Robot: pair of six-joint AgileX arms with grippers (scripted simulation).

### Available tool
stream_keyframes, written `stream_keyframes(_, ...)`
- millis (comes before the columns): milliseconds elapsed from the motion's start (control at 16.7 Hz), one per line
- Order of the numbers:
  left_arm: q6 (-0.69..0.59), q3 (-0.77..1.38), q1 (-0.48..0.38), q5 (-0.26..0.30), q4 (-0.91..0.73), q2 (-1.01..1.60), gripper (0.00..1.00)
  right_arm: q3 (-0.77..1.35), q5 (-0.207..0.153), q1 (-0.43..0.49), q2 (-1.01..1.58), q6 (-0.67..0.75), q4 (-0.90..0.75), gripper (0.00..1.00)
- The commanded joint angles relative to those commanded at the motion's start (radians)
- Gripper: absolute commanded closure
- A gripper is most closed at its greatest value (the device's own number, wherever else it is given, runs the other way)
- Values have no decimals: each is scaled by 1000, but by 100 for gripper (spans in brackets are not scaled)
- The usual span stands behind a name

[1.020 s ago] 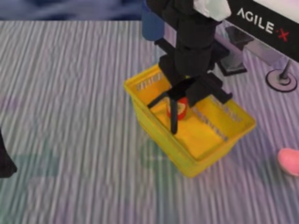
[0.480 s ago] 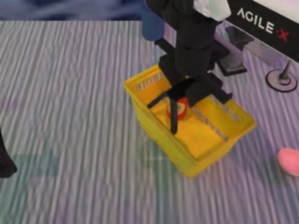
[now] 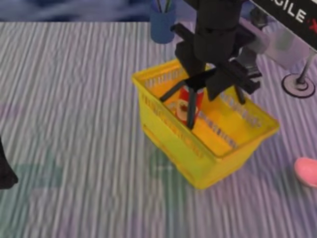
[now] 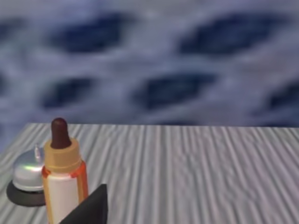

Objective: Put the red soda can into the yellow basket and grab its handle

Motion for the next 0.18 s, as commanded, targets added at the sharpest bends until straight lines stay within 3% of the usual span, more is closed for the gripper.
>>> stream_keyframes(180, 0, 0, 0, 0, 0, 0, 0, 35, 0, -5, -2, -9, -35, 100)
